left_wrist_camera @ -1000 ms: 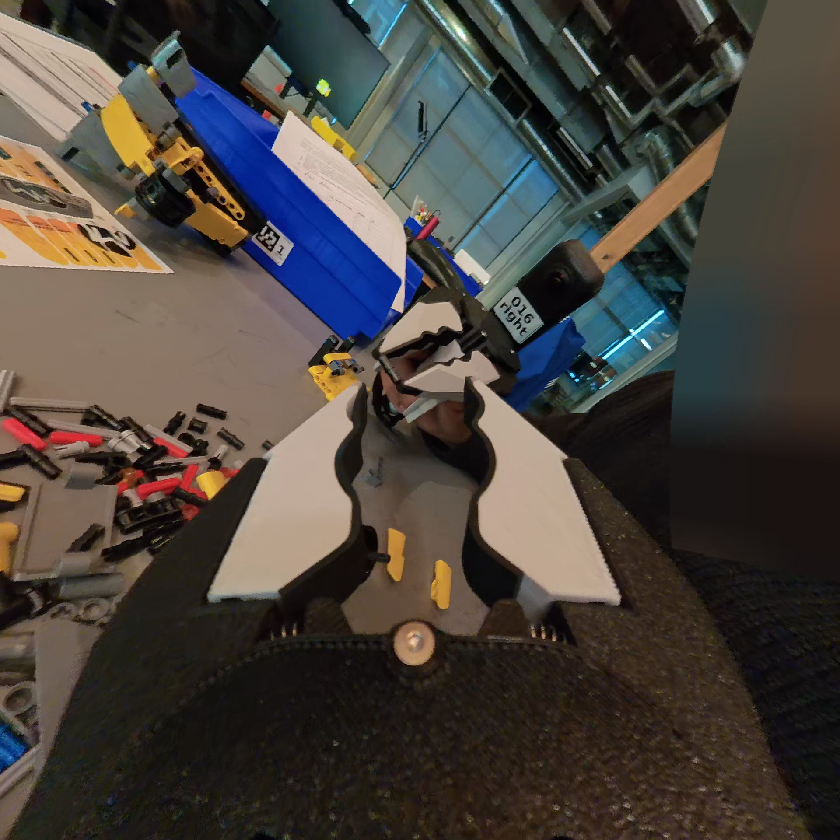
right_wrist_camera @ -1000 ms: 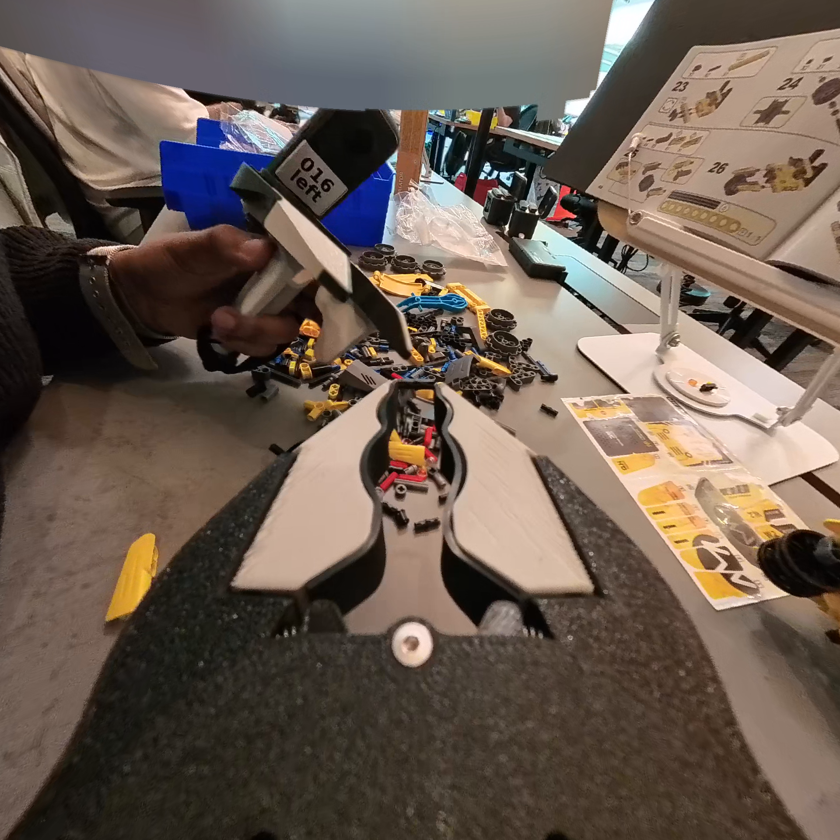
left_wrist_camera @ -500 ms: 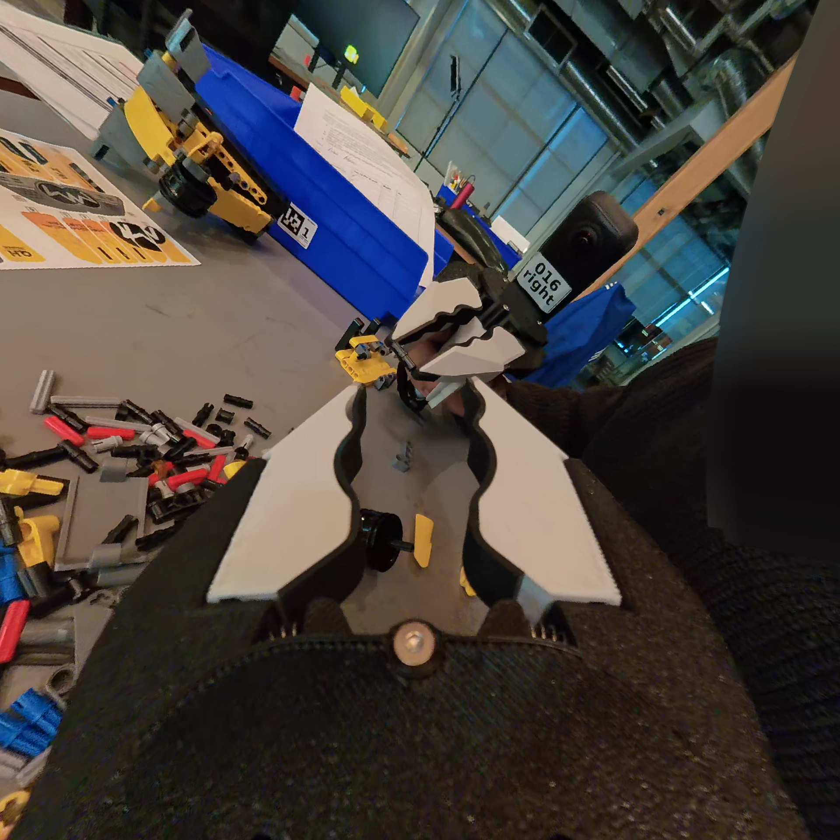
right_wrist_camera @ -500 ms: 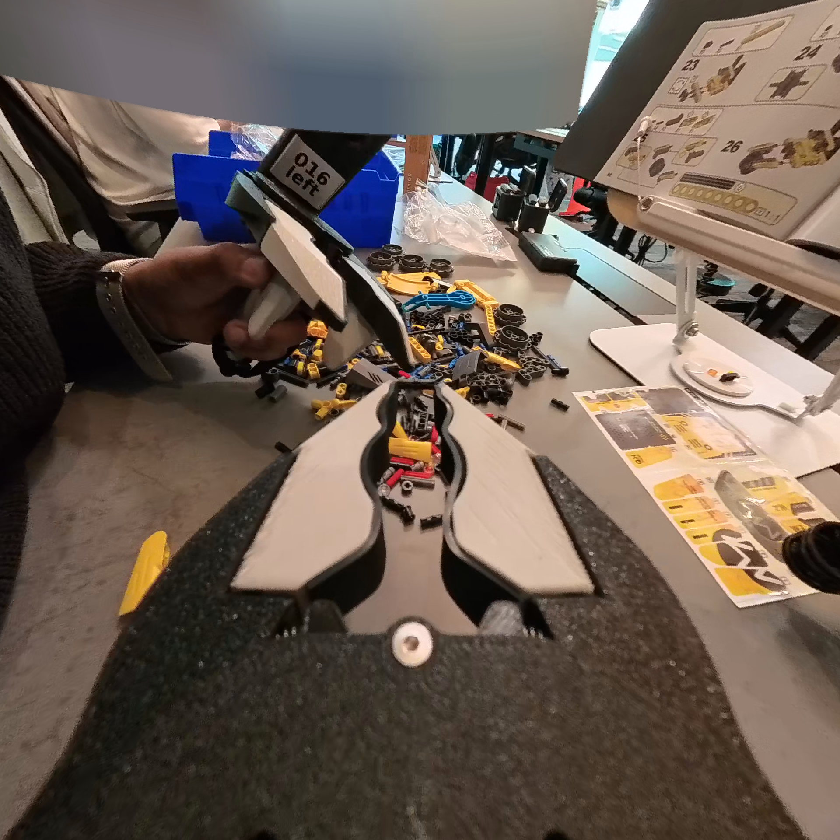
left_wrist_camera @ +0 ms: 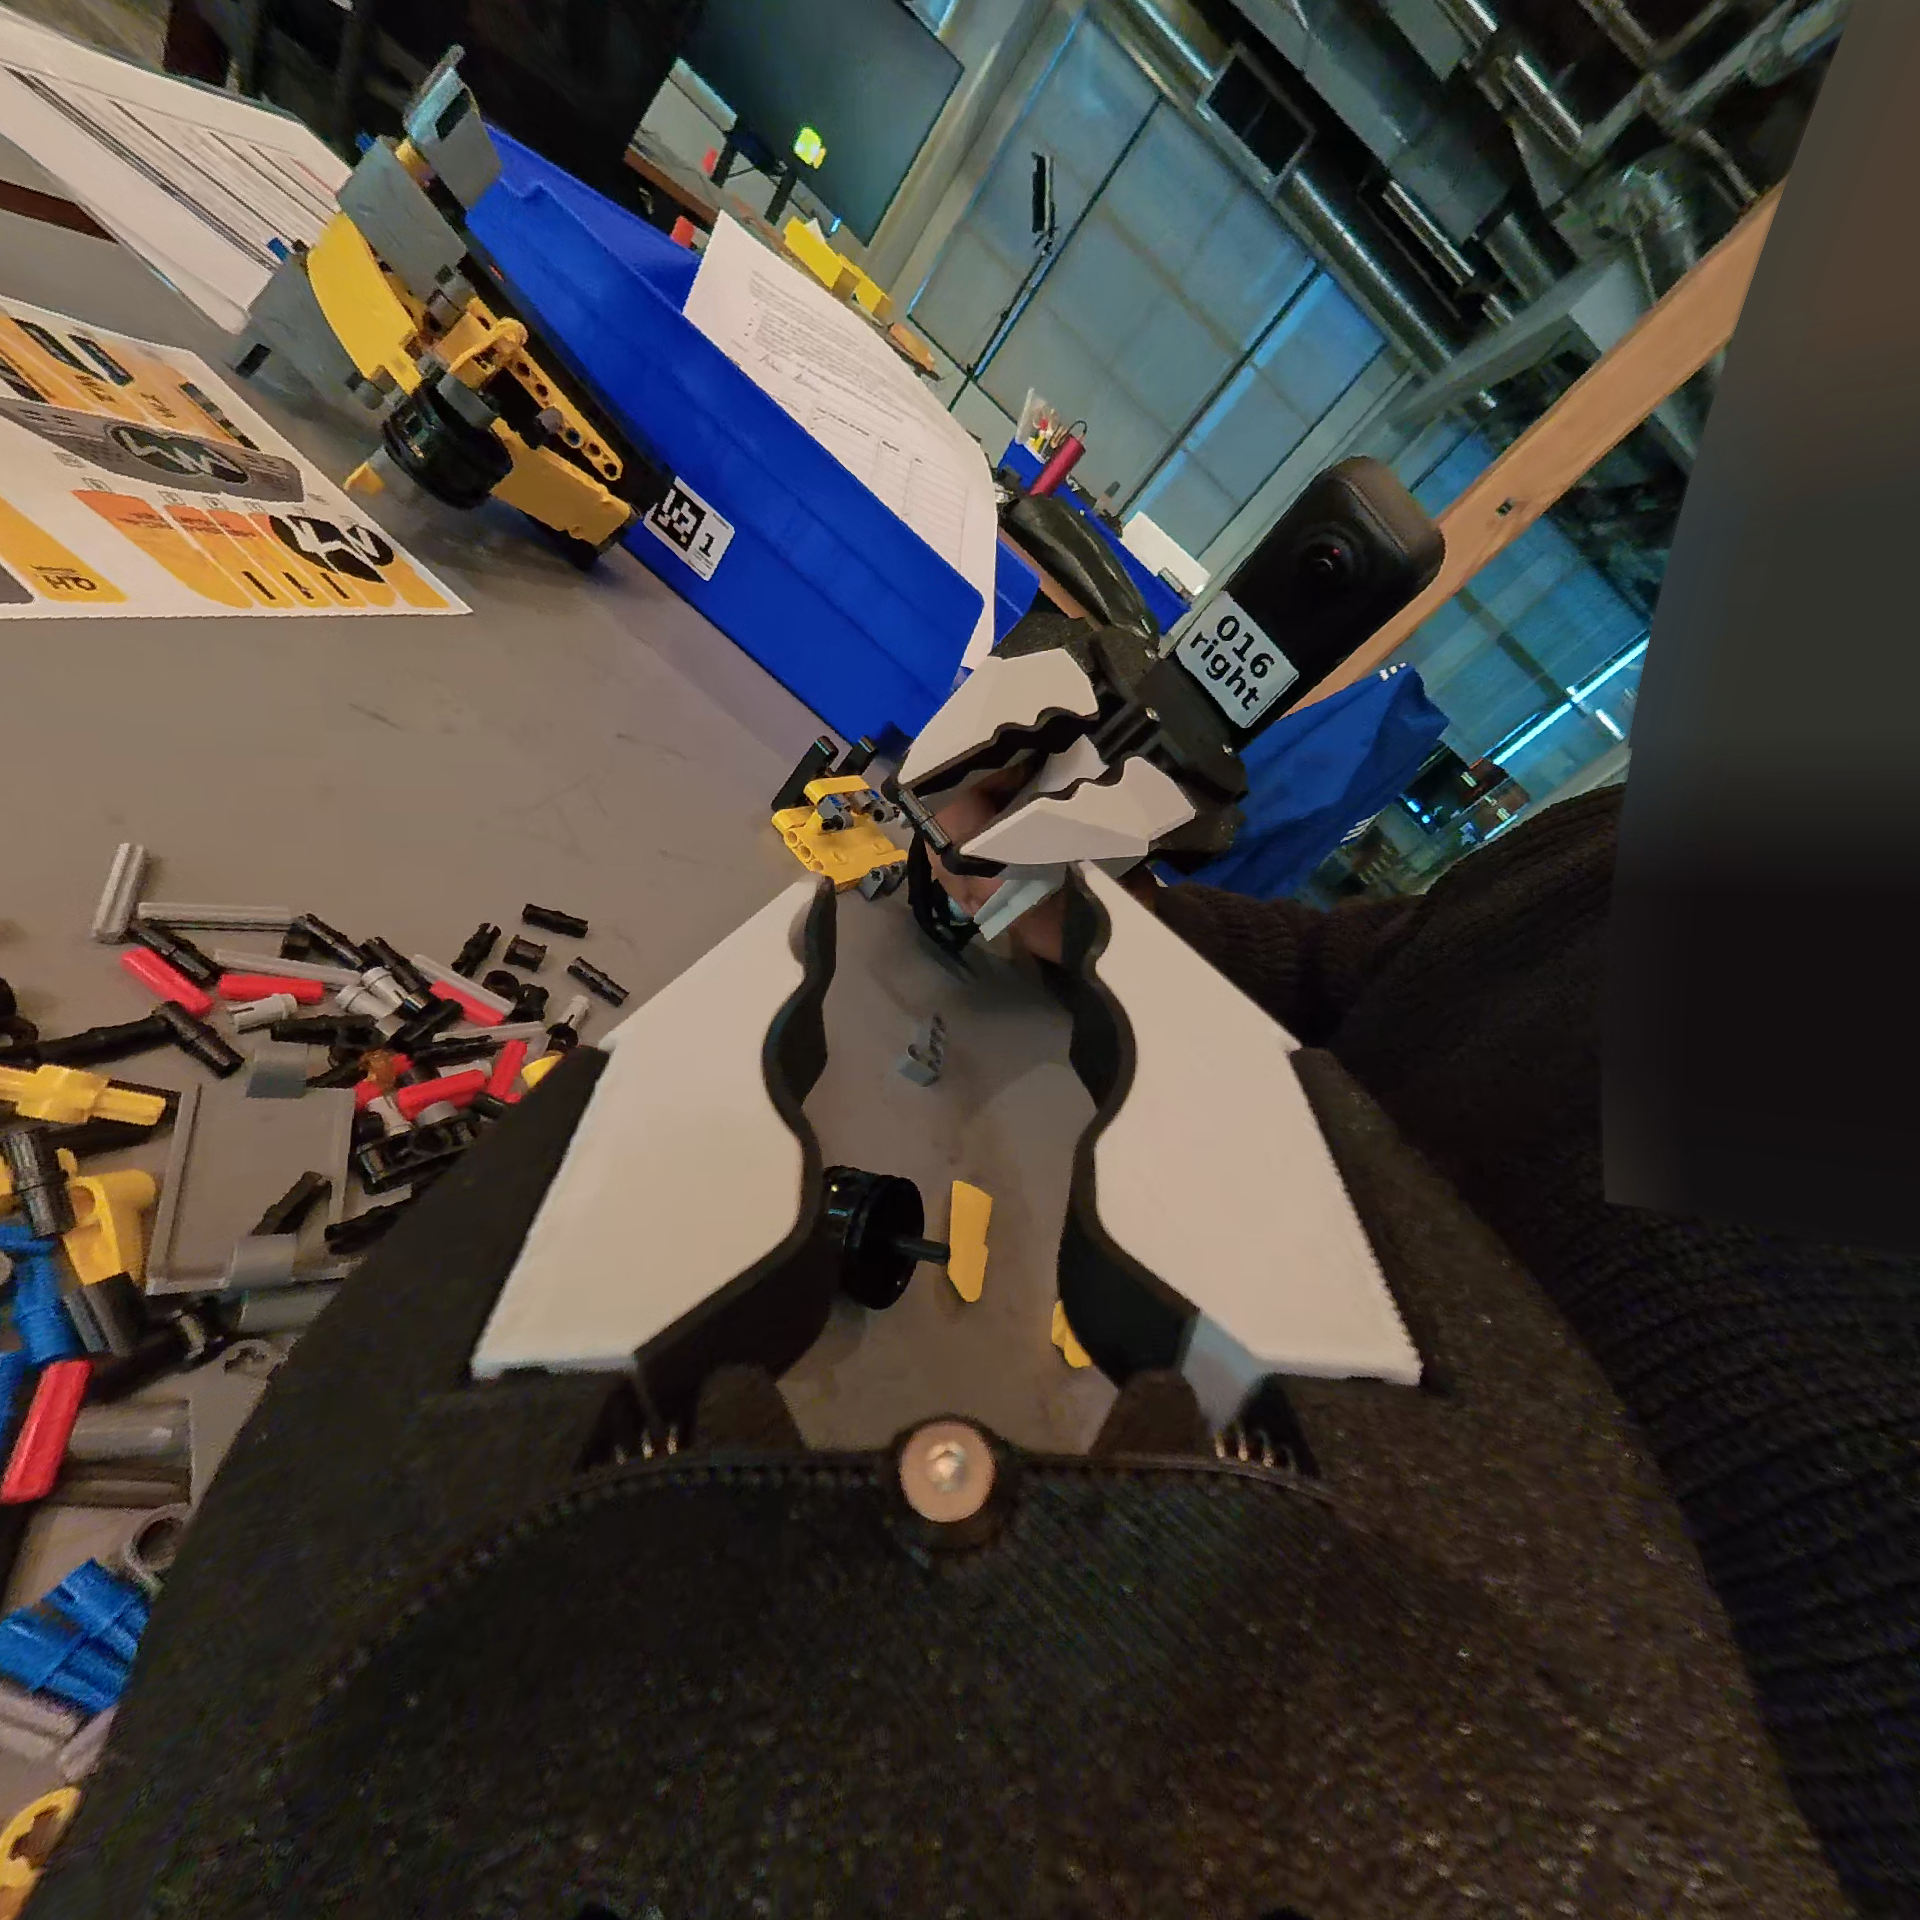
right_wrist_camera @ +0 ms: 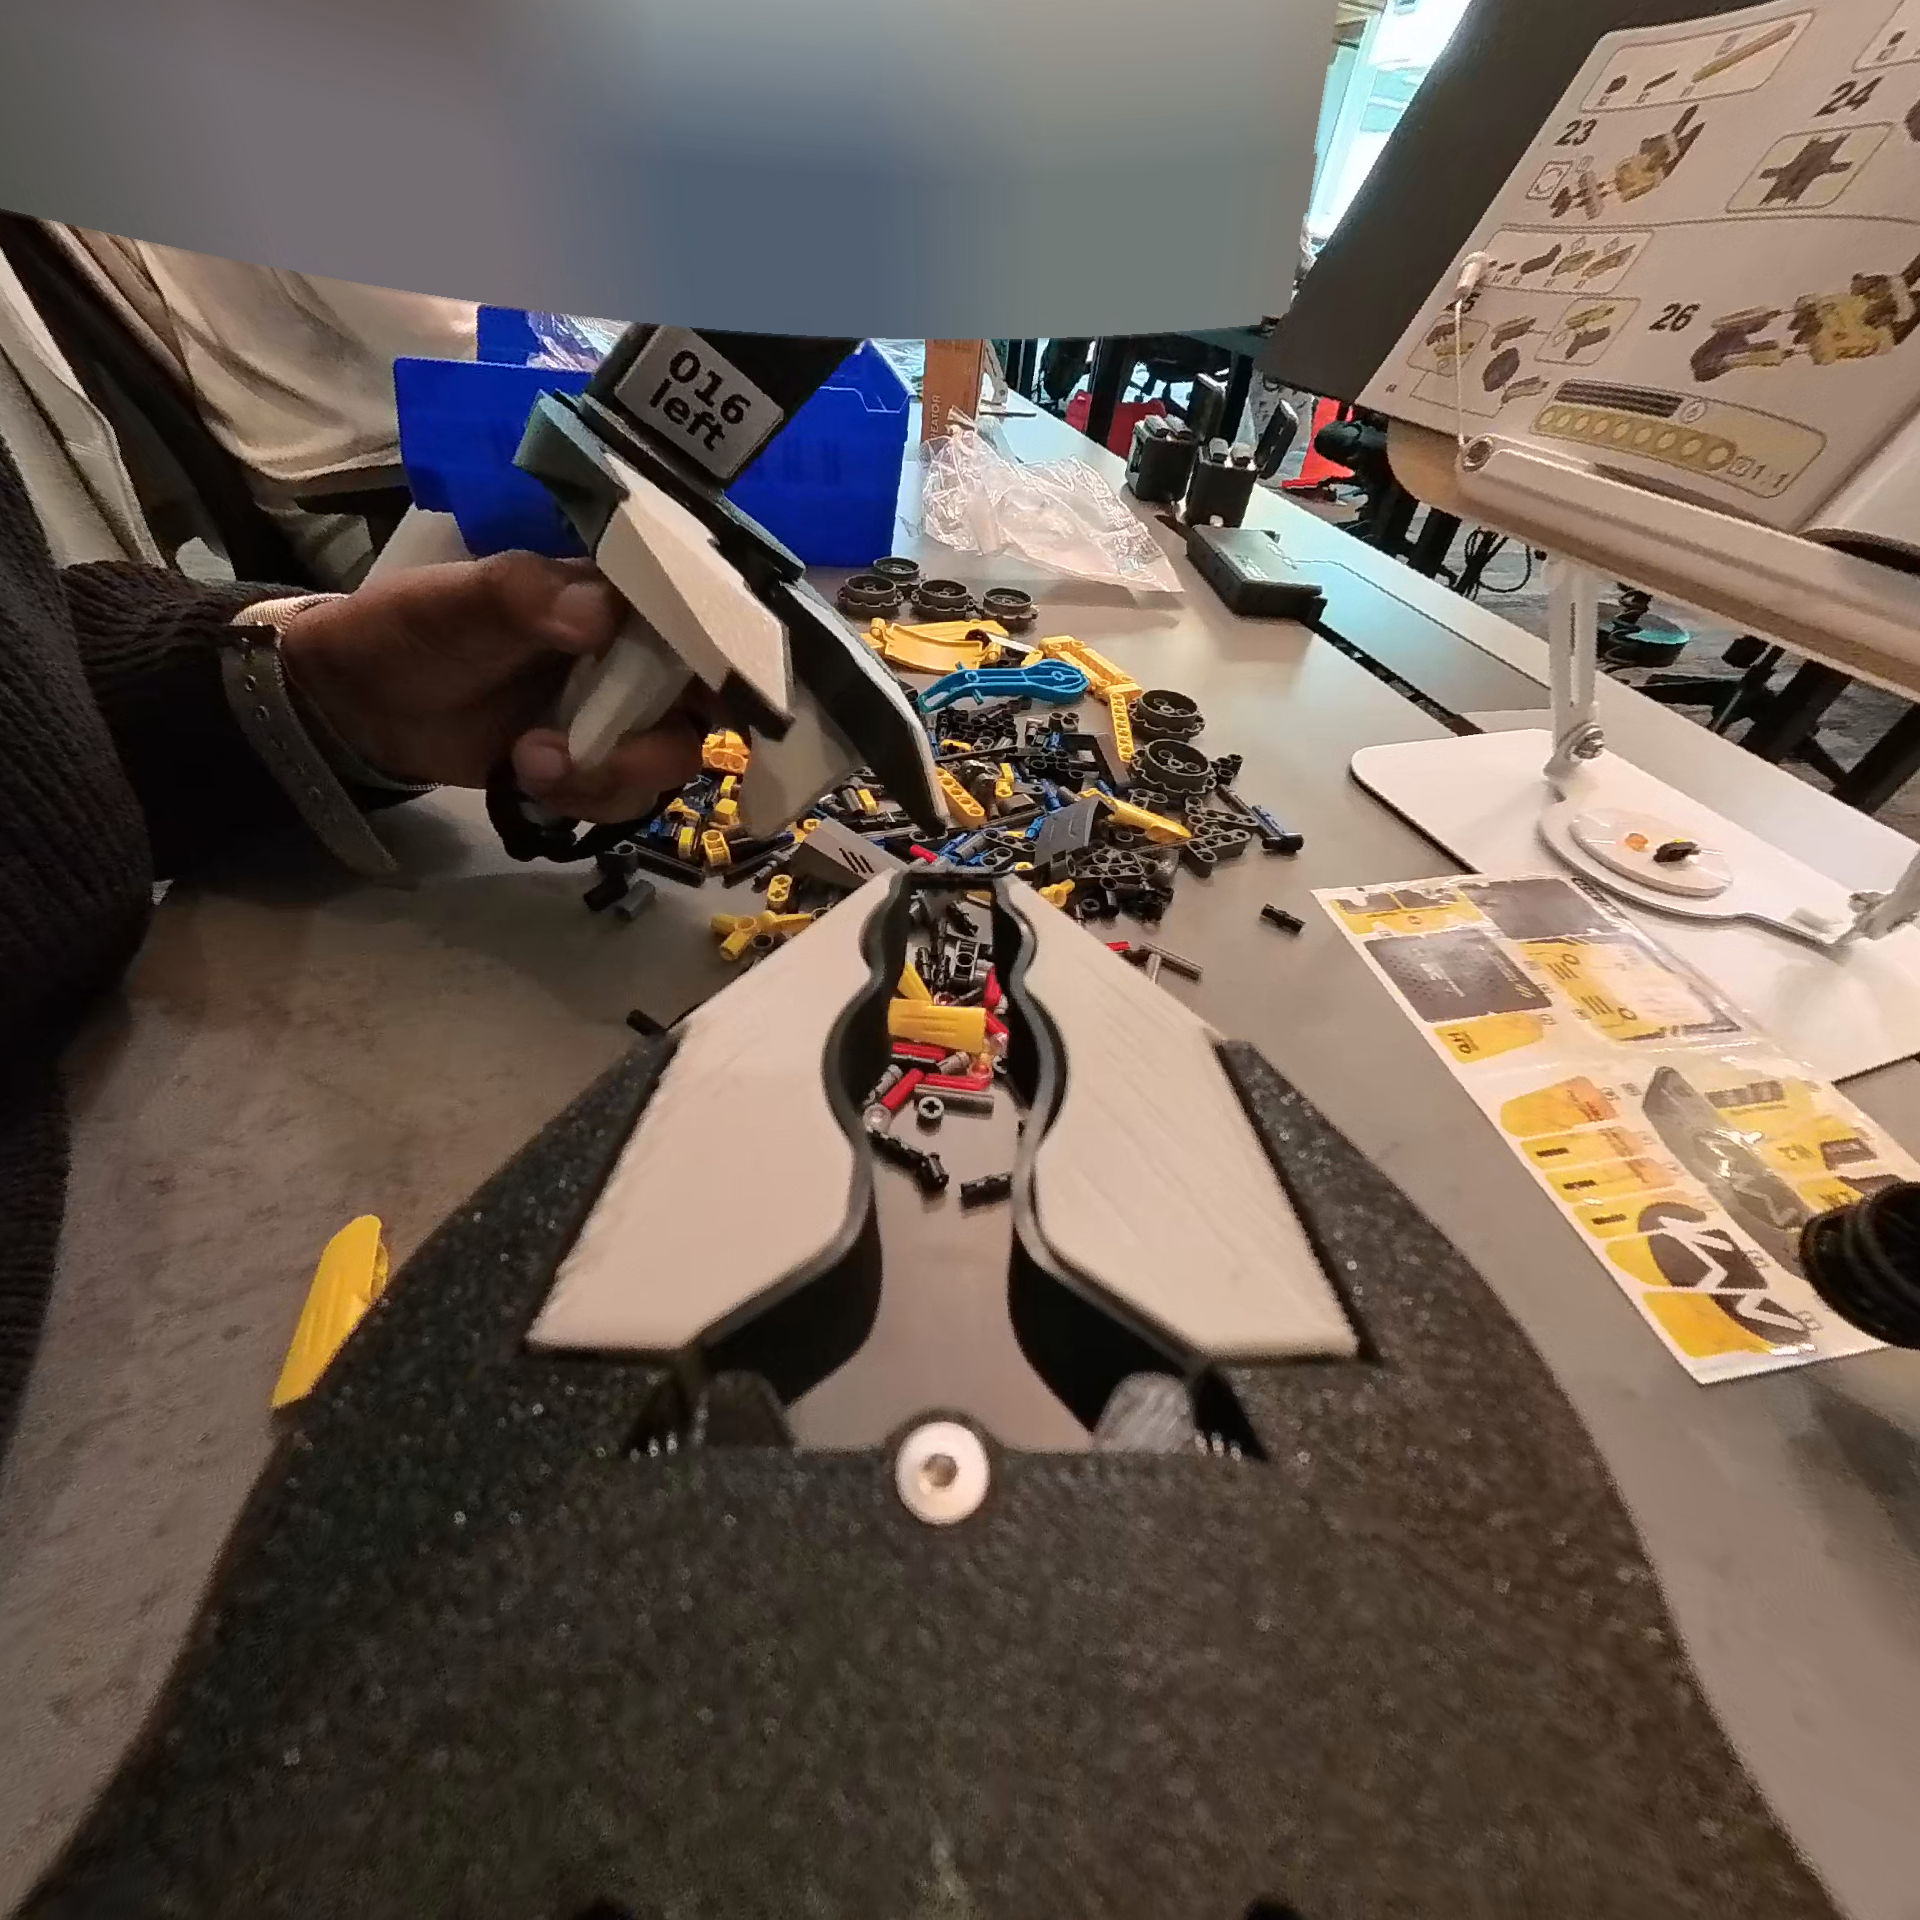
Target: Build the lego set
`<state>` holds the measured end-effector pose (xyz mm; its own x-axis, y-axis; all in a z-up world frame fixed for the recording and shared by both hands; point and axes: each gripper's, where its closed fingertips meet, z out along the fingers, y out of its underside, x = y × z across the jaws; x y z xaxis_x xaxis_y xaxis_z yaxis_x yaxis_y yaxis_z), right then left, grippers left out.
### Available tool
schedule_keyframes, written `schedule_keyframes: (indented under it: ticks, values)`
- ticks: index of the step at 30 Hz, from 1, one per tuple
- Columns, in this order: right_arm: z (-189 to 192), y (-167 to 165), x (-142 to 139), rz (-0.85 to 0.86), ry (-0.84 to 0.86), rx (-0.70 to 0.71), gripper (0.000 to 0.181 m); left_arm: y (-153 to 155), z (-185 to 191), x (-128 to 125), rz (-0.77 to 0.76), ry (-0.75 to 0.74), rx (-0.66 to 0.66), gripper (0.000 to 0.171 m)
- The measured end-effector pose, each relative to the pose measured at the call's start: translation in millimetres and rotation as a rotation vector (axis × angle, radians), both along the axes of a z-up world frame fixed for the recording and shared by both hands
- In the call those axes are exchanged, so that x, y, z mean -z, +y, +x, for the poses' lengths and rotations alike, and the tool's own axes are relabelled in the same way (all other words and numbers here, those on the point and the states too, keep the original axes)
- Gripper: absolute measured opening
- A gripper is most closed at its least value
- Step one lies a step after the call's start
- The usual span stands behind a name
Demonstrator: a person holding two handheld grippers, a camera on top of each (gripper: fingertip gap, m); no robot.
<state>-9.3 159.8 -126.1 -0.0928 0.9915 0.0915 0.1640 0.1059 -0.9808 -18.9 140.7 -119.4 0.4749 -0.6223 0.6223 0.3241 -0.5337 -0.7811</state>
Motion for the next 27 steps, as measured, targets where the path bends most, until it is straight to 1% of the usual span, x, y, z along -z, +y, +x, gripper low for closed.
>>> schedule_keyframes:
  ticks: [7, 13, 27]
  values:
    - [0, 0, 0, 0.013, -0.003, 0.003, 0.015, -1, 2, -1, 0.009, 0.008, 0.008, 0.041]
    - [0, 0, 0, 0.004, -0.003, 0.000, 0.015, 0, -6, -12, 0.058, -0.018, -0.033, 0.040]
    - [0, 2, 3, -0.012, -0.006, 0.002, 0.015, -1, -4, -11, 0.050, -0.022, -0.021, 0.040]
